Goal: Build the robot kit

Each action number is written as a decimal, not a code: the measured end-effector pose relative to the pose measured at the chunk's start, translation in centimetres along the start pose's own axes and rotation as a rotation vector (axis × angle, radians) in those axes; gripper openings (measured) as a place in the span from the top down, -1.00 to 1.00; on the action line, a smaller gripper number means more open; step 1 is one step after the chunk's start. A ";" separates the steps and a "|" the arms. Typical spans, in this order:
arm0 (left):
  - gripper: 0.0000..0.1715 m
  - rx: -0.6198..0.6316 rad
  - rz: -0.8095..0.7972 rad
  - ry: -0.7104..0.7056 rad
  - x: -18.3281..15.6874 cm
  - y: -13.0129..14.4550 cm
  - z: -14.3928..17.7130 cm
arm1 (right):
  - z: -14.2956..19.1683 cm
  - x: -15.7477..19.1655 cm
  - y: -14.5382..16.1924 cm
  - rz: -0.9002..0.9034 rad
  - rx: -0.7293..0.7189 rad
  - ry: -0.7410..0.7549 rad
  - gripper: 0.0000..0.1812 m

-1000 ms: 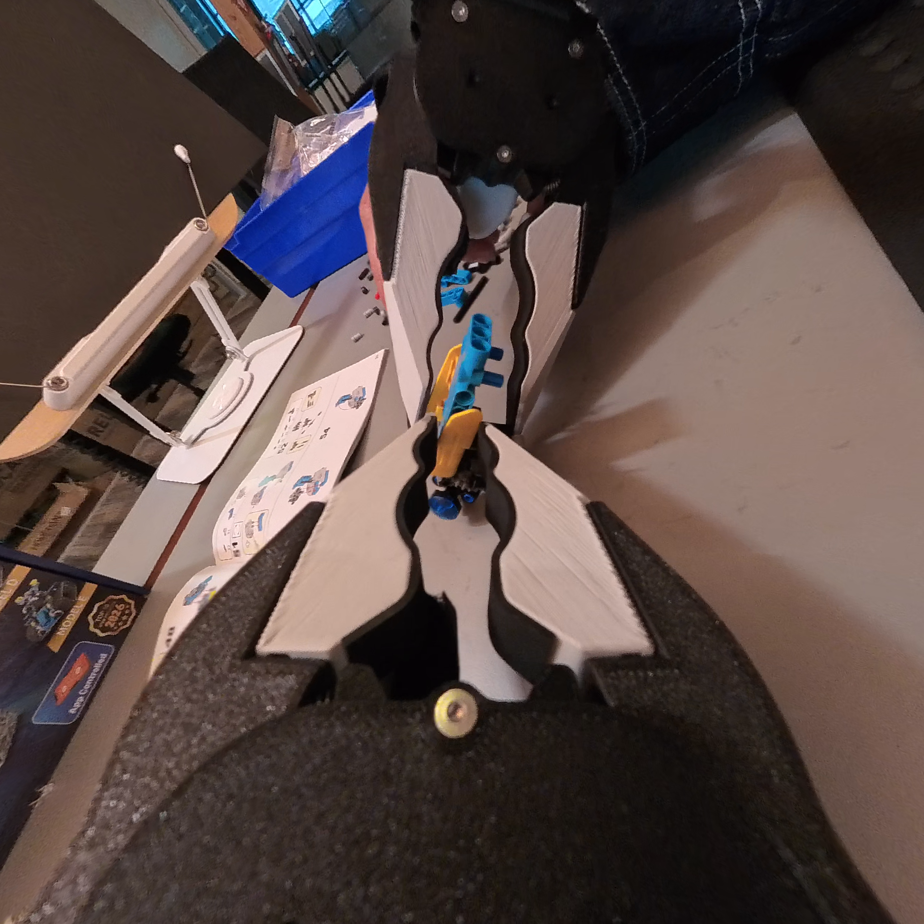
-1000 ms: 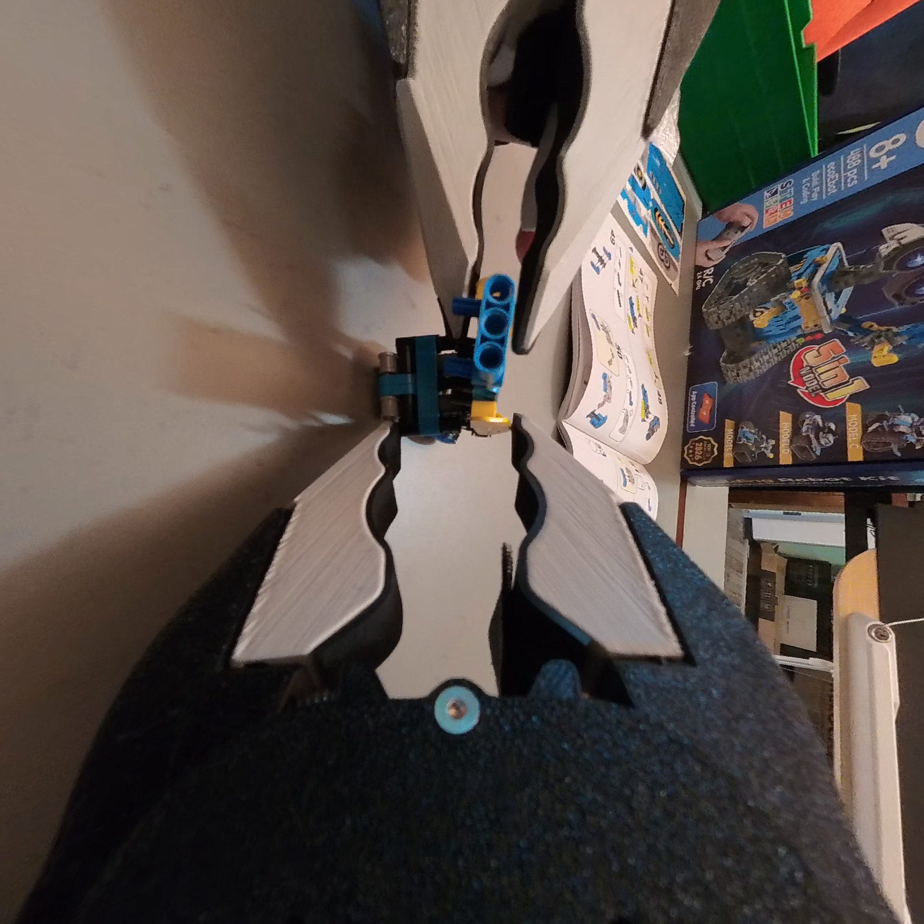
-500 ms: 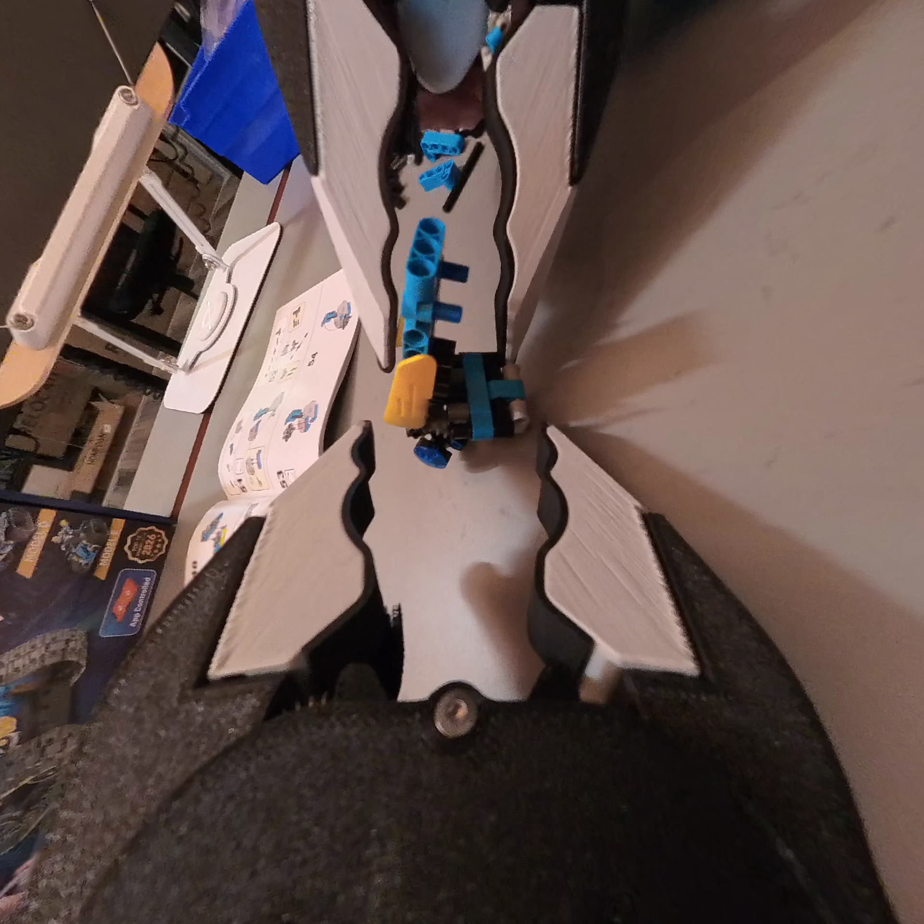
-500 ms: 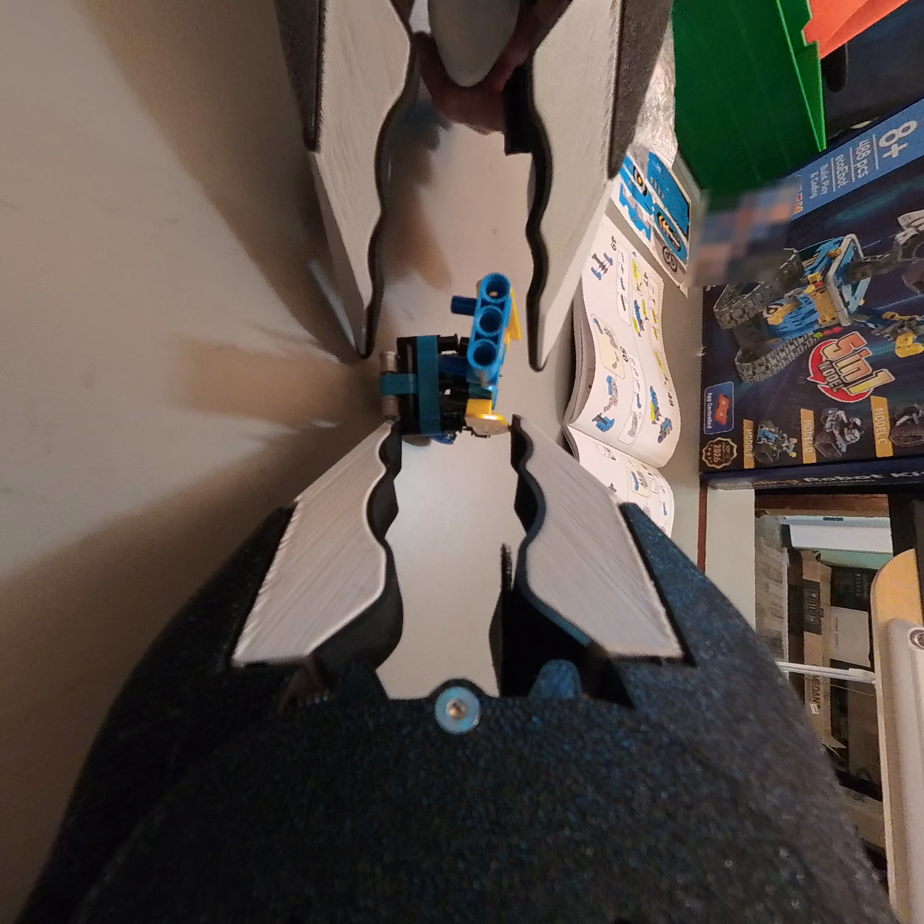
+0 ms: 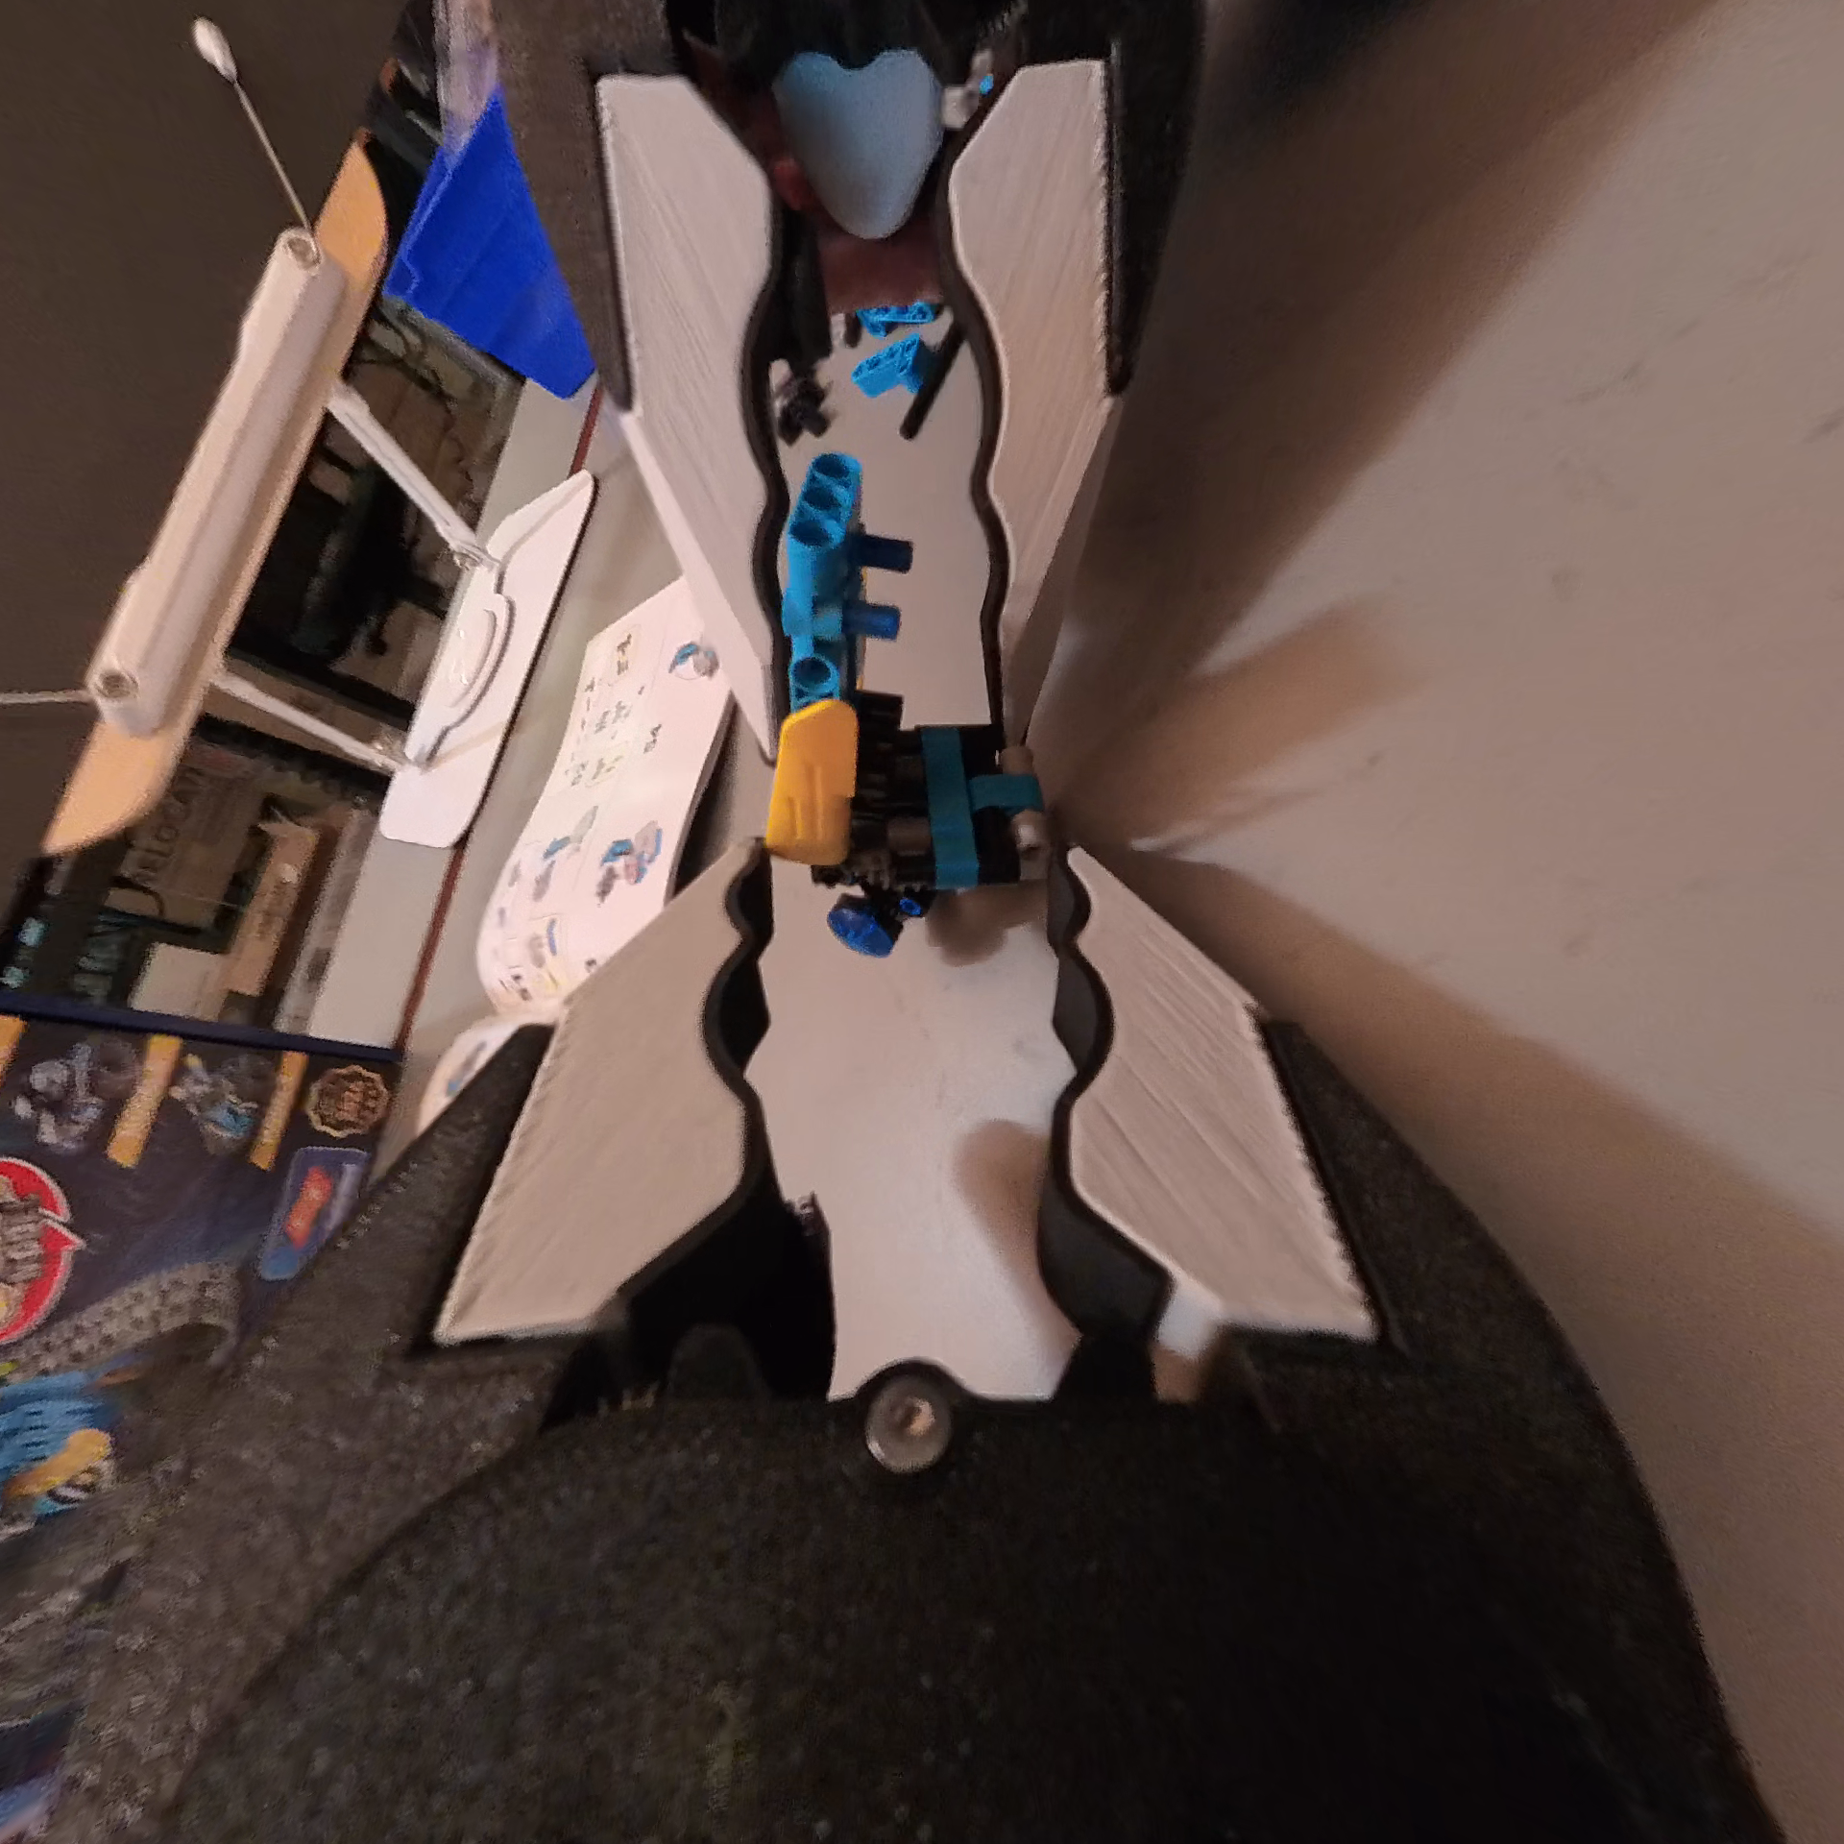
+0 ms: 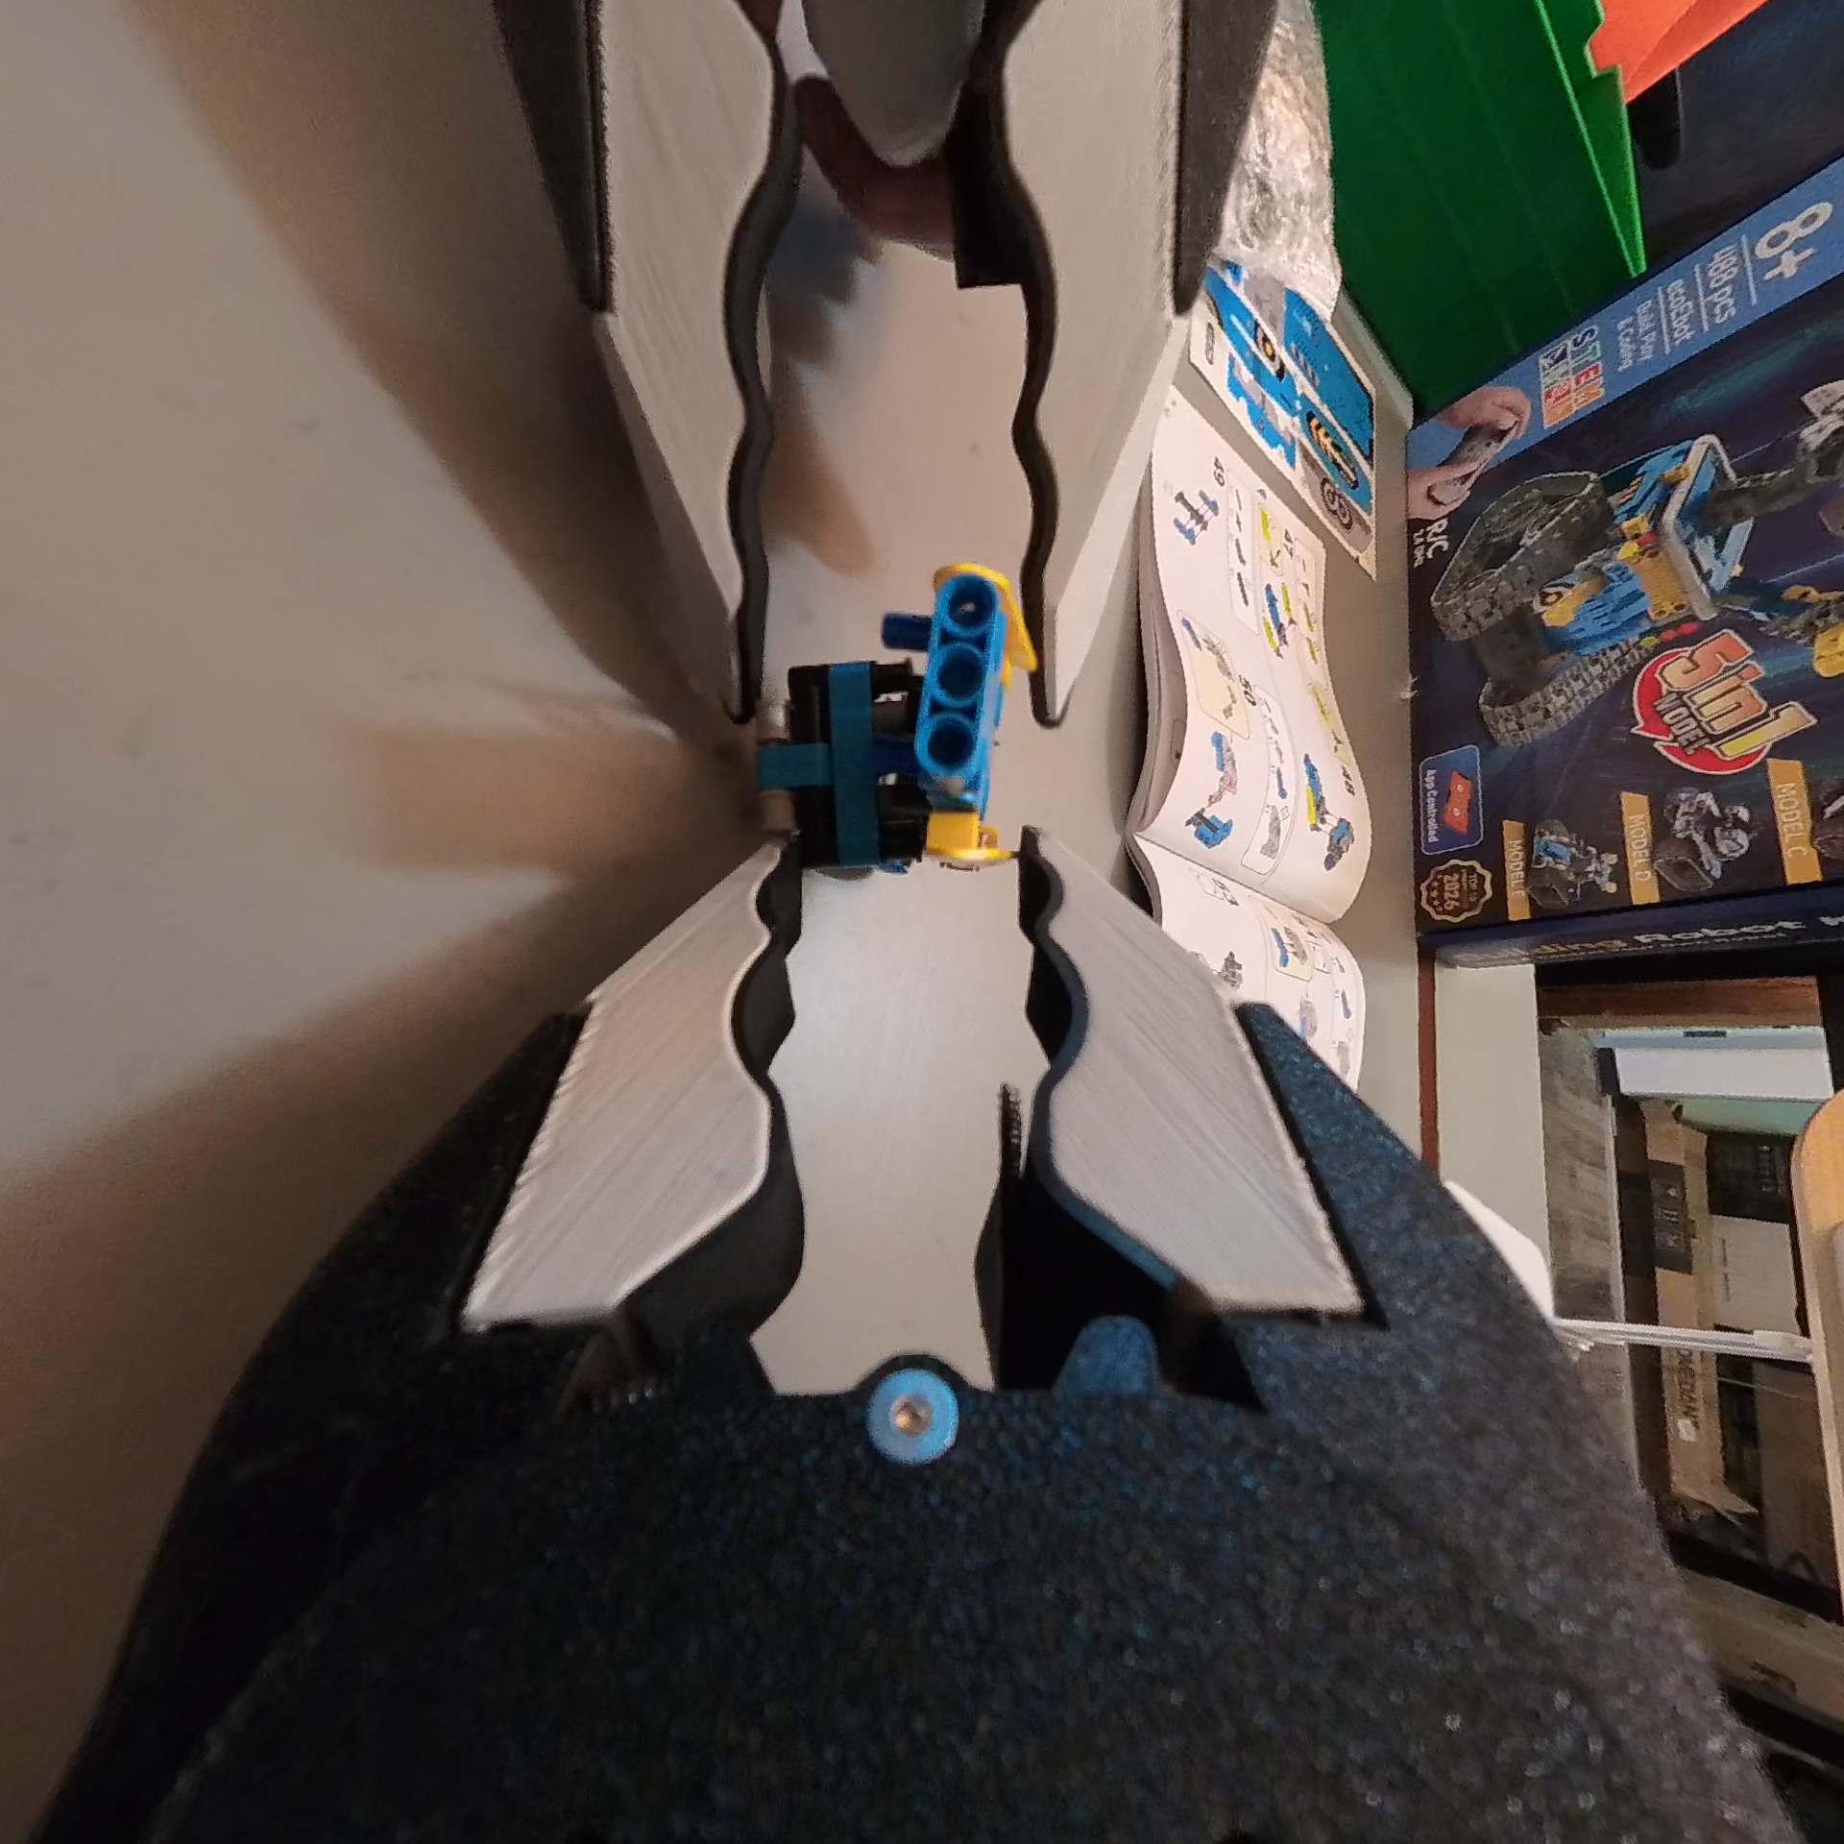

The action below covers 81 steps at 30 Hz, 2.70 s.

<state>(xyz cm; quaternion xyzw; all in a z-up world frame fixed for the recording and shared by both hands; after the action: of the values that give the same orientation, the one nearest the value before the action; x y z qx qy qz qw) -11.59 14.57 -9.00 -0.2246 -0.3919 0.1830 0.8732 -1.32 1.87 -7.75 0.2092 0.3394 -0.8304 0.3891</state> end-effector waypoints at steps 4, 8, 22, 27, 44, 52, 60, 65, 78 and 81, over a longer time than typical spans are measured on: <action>0.44 -0.009 0.181 0.102 1.2 0.6 0.6 | 0.0 -0.1 0.2 -0.009 0.012 -0.001 0.52; 0.64 -0.027 0.465 0.264 2.7 1.3 0.5 | 0.0 -0.1 0.2 -0.009 0.016 0.004 0.52; 0.71 -0.071 0.527 0.287 2.7 0.2 0.5 | 0.0 0.0 0.0 -0.013 0.022 0.008 0.52; 0.83 -0.040 0.447 0.247 2.5 0.1 0.2 | 0.0 0.0 -0.1 0.005 0.027 0.018 0.52; 0.87 -0.027 0.385 0.556 4.8 1.1 -0.1 | -0.2 0.3 -0.6 0.039 0.015 0.010 0.52; 0.90 0.022 0.301 0.646 5.6 0.7 -0.4 | -0.1 0.4 -0.6 0.059 0.027 0.013 0.52; 0.91 0.060 0.225 0.661 5.7 0.4 -0.3 | -0.2 0.6 -0.9 0.095 0.040 0.026 0.52; 0.91 0.051 0.278 0.709 6.3 0.5 -0.7 | -0.2 0.4 -0.8 0.064 0.048 0.024 0.52; 0.80 0.043 0.612 0.242 2.3 0.0 1.3 | -0.3 0.3 -0.3 0.021 0.065 0.032 0.52; 0.80 0.025 0.660 0.243 2.0 -0.6 1.3 | -0.5 0.3 -0.2 0.013 0.078 0.030 0.52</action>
<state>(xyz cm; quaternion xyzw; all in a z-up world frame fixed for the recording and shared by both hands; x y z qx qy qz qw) -11.24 15.37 -6.77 -0.3484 -0.1892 0.4322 0.8100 -1.65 2.18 -8.14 0.2388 0.3113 -0.8373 0.3808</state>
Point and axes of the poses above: each gripper's, where its closed fingertips meet, z back along the fingers, y out of its underside, x = y × z across the jaws, the point moved 10 cm from there along z, back along the fingers, and after that the axes turned 12 degrees about x, right-handed, at the moved point
